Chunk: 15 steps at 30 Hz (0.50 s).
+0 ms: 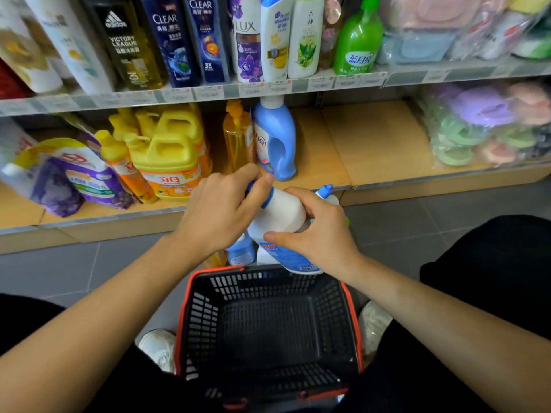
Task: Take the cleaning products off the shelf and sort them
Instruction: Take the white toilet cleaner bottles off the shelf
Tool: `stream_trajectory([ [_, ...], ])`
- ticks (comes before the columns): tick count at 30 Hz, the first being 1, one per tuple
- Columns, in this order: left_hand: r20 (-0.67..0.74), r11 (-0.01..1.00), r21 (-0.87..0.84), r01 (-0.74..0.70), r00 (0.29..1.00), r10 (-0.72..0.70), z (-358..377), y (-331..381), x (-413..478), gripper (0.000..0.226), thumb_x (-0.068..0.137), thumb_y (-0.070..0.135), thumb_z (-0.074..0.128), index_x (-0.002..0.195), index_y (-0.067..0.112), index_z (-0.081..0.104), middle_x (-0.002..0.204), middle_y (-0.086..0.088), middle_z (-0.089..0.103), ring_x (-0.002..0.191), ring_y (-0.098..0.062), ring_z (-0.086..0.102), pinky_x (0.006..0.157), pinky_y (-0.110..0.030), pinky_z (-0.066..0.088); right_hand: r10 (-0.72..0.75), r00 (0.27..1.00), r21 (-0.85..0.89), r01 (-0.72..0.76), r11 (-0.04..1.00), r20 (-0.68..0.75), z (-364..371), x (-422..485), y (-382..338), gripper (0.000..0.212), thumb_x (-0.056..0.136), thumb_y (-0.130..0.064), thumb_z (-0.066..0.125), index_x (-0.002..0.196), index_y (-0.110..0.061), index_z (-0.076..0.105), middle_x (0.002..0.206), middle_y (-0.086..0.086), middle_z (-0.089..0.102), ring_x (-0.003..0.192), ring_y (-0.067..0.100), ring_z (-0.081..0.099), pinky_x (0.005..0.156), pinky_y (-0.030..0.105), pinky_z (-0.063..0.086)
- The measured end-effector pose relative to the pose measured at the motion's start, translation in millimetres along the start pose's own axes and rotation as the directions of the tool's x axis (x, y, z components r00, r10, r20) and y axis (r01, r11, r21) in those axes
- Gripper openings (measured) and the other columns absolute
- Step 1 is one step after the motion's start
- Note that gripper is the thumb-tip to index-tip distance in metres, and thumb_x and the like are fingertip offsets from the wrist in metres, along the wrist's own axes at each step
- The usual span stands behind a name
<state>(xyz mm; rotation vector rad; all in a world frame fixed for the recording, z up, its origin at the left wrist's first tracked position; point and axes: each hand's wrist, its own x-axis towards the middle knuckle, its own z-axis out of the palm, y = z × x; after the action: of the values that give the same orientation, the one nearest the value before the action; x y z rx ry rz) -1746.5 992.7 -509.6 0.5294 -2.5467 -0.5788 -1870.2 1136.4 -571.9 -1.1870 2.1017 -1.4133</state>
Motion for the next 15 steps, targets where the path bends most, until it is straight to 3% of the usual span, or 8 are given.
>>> stream_trajectory([
  [2, -0.056, 0.998, -0.066, 0.022, 0.998, -0.026, 6.6, 2.9, -1.2, 0.037, 0.097, 0.053, 0.037, 0.068, 0.029, 0.041, 0.053, -0.003, 0.049, 0.057, -0.032, 0.051, 0.055, -0.044, 0.039, -0.057, 0.998, -0.080, 0.054, 0.995, -0.039, 1.7, -3.7, -3.1, 0.069, 0.061, -0.047, 0.092, 0.122, -0.031, 0.064, 0.100, -0.011, 0.072, 0.093, 0.006, 0.063, 0.078, 0.028, 0.052],
  [4, -0.123, 0.995, -0.100, -0.012, 0.992, -0.001, 10.2, 4.6, -2.8, 0.035, 0.097, 0.049, 0.042, 0.070, 0.027, 0.045, 0.051, -0.001, 0.045, 0.052, -0.030, 0.048, 0.051, -0.041, 0.036, -0.079, 0.997, -0.084, 0.076, 0.993, -0.022, -1.4, -4.3, -6.2, 0.069, 0.061, -0.047, 0.092, 0.121, -0.030, 0.064, 0.098, -0.009, 0.072, 0.090, 0.008, 0.064, 0.077, 0.033, 0.053],
  [7, -0.228, 0.983, -0.064, -0.172, 0.962, 0.154, 10.4, 3.9, -5.3, 0.038, 0.099, 0.039, 0.048, 0.071, 0.016, 0.057, 0.052, 0.000, 0.045, 0.046, -0.025, 0.045, 0.048, -0.032, 0.031, -0.053, 0.994, 0.042, 0.049, 0.998, 0.100, -10.5, -0.6, -9.0, 0.070, 0.062, -0.035, 0.095, 0.124, -0.021, 0.065, 0.105, -0.005, 0.073, 0.098, 0.016, 0.067, 0.084, 0.044, 0.055],
  [10, -0.271, 0.927, 0.058, -0.370, 0.888, 0.372, 9.6, 2.7, -4.1, 0.049, 0.102, 0.037, 0.048, 0.074, 0.003, 0.069, 0.057, -0.008, 0.058, 0.048, -0.027, 0.054, 0.047, -0.034, 0.037, -0.053, 0.966, 0.232, -0.008, 0.973, 0.254, -23.1, 4.7, -10.2, 0.071, 0.063, -0.015, 0.095, 0.126, -0.011, 0.064, 0.110, 0.004, 0.073, 0.105, 0.026, 0.069, 0.093, 0.050, 0.055],
  [13, -0.227, 0.823, 0.166, -0.543, 0.791, 0.568, 8.6, 0.2, -1.1, 0.051, 0.105, 0.037, 0.046, 0.085, -0.001, 0.074, 0.065, -0.011, 0.061, 0.053, -0.029, 0.056, 0.051, -0.034, 0.038, -0.087, 0.923, 0.314, -0.038, 0.949, 0.374, -32.3, 8.9, -7.9, 0.064, 0.064, -0.001, 0.091, 0.122, -0.008, 0.065, 0.108, 0.000, 0.073, 0.101, 0.020, 0.068, 0.089, 0.041, 0.056],
  [15, -0.210, 0.798, 0.200, -0.568, 0.771, 0.601, 8.2, -0.6, -0.3, 0.049, 0.105, 0.035, 0.046, 0.086, 0.000, 0.074, 0.065, -0.012, 0.059, 0.052, -0.030, 0.055, 0.049, -0.035, 0.038, -0.082, 0.904, 0.331, -0.068, 0.941, 0.419, -34.4, 9.4, -7.7, 0.058, 0.064, 0.000, 0.090, 0.115, -0.015, 0.067, 0.102, -0.007, 0.073, 0.097, 0.013, 0.068, 0.085, 0.032, 0.054],
])
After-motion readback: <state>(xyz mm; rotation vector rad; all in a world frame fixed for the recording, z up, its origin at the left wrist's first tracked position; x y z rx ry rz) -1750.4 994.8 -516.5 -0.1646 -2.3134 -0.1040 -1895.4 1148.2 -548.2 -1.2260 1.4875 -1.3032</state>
